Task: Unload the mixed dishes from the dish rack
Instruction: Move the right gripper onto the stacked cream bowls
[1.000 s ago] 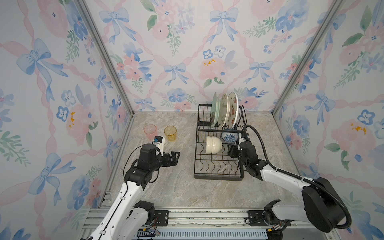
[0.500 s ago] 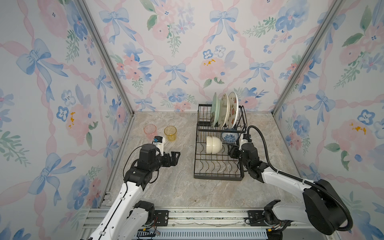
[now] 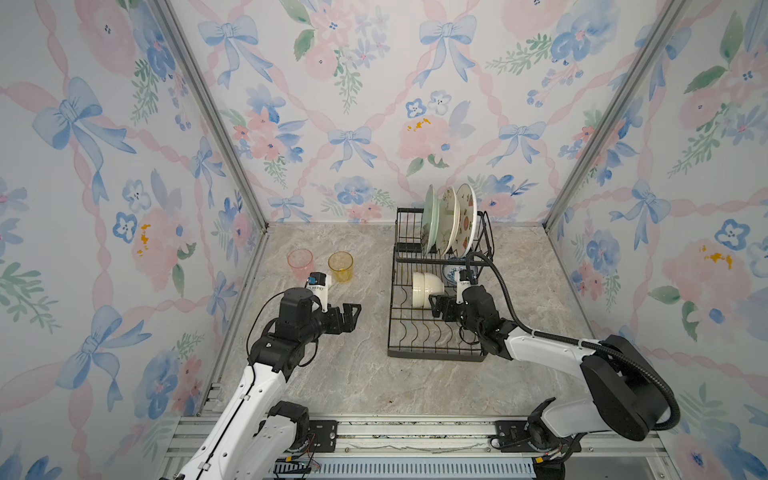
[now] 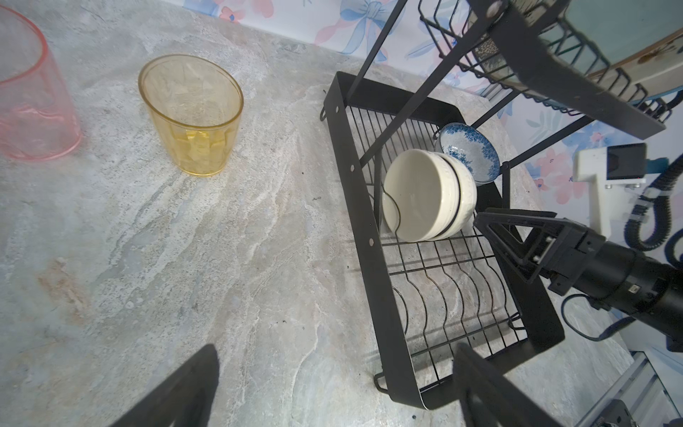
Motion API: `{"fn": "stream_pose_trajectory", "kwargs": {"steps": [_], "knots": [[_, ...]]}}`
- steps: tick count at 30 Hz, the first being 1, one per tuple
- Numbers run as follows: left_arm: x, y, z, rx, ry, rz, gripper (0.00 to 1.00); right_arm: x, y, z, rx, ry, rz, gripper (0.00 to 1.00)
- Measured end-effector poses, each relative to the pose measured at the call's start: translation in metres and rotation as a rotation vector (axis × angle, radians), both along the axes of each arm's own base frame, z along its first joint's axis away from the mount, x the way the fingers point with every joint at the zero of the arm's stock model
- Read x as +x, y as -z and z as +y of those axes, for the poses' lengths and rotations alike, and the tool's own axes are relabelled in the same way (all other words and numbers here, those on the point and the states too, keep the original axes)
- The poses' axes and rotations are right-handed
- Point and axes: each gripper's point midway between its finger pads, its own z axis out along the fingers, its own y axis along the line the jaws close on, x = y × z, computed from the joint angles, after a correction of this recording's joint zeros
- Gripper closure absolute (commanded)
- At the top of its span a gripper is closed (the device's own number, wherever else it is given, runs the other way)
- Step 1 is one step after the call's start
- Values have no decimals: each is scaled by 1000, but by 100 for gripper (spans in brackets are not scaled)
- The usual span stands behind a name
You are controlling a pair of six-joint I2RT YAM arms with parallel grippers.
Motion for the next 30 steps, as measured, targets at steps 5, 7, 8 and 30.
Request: {"fn": "stream_pose_trajectory", "kwargs": {"steps": [5, 7, 8, 30], "knots": [[0, 0, -1, 0, 3, 0, 2, 3, 13, 9, -13, -51, 27, 6], [-1, 0, -1, 0, 5, 0, 2, 4, 12, 12, -14, -68, 19, 6], [-1, 0, -2, 0, 6, 1, 2, 6, 12, 13, -16, -71, 15, 6], [-1, 2, -1, 1, 5, 4, 2, 21, 12, 18, -42, -125, -39, 32]]}}
